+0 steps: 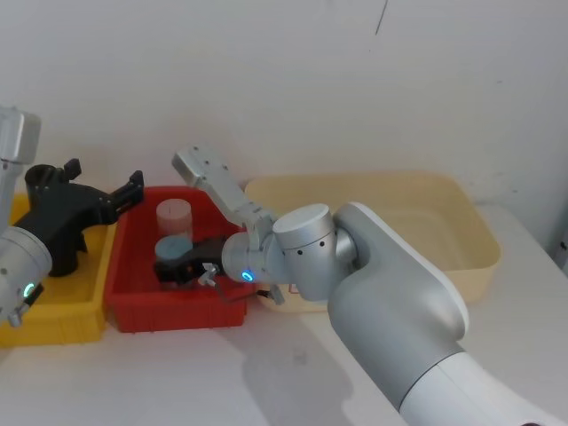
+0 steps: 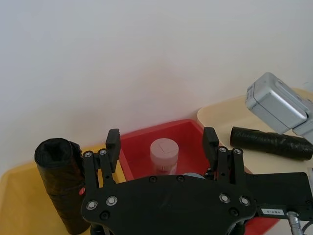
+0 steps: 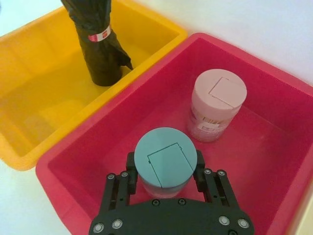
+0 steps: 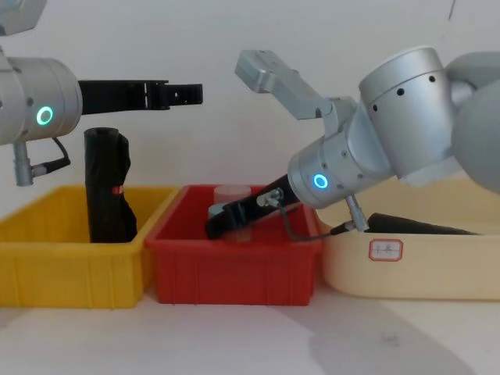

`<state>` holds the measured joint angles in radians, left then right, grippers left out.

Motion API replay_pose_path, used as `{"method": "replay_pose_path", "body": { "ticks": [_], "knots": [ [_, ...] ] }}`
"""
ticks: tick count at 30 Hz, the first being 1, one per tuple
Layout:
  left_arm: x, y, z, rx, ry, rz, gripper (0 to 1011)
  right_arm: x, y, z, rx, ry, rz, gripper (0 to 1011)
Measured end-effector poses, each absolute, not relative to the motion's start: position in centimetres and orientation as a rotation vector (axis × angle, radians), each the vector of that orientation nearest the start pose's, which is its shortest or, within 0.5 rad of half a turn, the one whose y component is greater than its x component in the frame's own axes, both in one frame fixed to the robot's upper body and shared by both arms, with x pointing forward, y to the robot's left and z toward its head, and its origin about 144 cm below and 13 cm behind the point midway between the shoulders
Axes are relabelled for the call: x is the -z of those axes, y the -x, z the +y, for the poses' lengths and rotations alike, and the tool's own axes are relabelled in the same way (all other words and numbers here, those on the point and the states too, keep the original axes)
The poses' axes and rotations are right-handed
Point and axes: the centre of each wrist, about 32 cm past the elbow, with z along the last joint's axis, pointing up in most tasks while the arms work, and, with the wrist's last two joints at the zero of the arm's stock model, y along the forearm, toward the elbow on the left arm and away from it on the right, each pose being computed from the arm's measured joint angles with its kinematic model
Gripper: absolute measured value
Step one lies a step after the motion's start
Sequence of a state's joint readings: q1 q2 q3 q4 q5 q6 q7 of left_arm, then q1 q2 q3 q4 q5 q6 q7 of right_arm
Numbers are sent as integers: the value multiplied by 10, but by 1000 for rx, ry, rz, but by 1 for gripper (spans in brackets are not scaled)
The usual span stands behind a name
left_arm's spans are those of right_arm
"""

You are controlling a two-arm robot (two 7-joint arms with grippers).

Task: Pick up the garbage bag with the one hand and transfer it to the other hand.

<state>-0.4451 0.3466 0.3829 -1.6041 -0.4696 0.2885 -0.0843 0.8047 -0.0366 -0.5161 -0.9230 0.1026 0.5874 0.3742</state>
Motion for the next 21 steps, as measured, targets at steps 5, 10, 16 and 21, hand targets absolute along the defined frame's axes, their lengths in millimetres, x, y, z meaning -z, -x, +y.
{"method": "replay_pose_path", "body": {
  "ticks": [5,10,16,21],
  "knots": [
    [-1287,-542,210,-1100,14,-33,1001,-1260,-636,-84,845,530,179,644],
    [-1287,-542,210,-1100,14,-33,1001,-1260,-634,-90,881,523,171,644],
    [-1287,-542,210,-1100,14,-33,1001,-1271,-631,-104,941,480,147,644],
    [-1287,-542,210,-1100,14,-33,1001,-1283,-627,-119,996,430,127,644]
  ]
}}
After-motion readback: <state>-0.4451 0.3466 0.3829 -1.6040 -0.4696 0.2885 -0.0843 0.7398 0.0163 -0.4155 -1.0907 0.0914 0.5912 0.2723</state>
